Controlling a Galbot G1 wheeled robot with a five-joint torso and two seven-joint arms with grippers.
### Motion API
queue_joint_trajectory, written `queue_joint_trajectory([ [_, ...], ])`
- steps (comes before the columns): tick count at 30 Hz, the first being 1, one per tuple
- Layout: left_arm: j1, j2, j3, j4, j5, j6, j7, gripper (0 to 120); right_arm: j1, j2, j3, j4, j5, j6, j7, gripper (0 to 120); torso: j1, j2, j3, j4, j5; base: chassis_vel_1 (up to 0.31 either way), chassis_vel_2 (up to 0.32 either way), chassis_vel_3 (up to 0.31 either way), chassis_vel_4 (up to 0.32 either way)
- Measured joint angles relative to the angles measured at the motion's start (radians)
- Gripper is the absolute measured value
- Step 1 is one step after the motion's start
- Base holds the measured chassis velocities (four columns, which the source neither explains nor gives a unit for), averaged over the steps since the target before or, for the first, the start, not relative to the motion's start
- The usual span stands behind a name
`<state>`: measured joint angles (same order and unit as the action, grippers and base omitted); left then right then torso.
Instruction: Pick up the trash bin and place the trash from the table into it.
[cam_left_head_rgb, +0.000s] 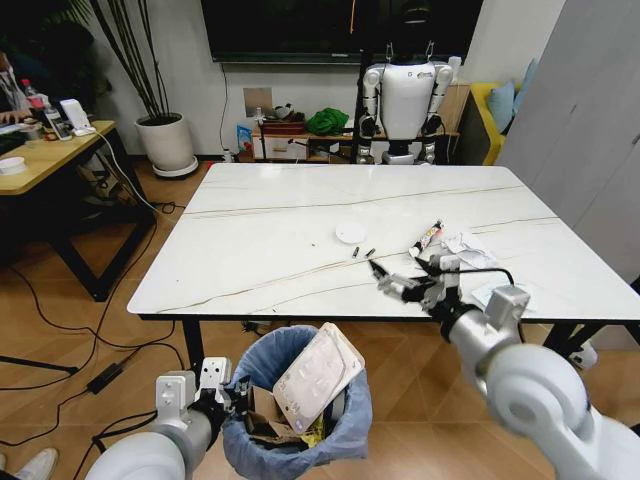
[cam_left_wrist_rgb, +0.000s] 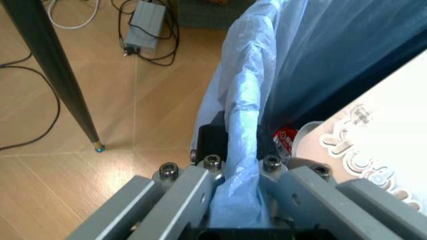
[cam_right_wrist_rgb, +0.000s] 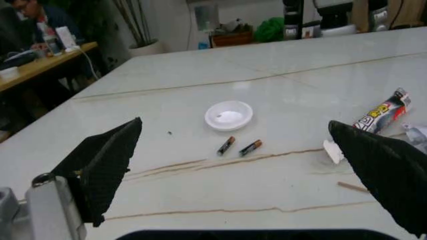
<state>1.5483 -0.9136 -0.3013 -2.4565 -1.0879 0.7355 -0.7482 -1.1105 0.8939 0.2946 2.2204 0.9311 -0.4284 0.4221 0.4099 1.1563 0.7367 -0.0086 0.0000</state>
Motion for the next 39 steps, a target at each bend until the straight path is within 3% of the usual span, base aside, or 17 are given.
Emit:
queue_joint_trajectory([
  [6, -0.006, 0.010, 0.004, 0.002, -0.002, 0.000, 0.002, 0, 0.112, 0.023, -0.057, -0.097, 0.043, -0.039, 0.082, 100, 0.000, 0.000, 0.000, 0.0003, 0.0000, 0.000, 0.000, 0.000, 0.000],
  [15, -0.018, 0.014, 0.034, 0.012, -0.003, 0.000, 0.004, 0, 0.195, 0.036, -0.102, -0.186, 0.059, -0.046, 0.082, 100, 0.000, 0.000, 0.000, -0.0002, -0.0001, 0.000, 0.000, 0.000, 0.000],
  [32, -0.010, 0.003, 0.044, 0.017, 0.017, 0.000, 0.004, 0, 0.440, 0.114, -0.324, -0.411, 0.075, -0.082, 0.163, 100, 0.000, 0.000, 0.000, 0.0001, 0.0000, 0.000, 0.000, 0.000, 0.000],
  [39, -0.009, -0.006, 0.043, 0.016, 0.024, 0.000, 0.005, 0, 0.510, 0.156, -0.394, -0.527, 0.130, -0.096, 0.225, 93, 0.000, 0.000, 0.000, 0.0000, 0.0000, 0.000, 0.000, 0.000, 0.000],
])
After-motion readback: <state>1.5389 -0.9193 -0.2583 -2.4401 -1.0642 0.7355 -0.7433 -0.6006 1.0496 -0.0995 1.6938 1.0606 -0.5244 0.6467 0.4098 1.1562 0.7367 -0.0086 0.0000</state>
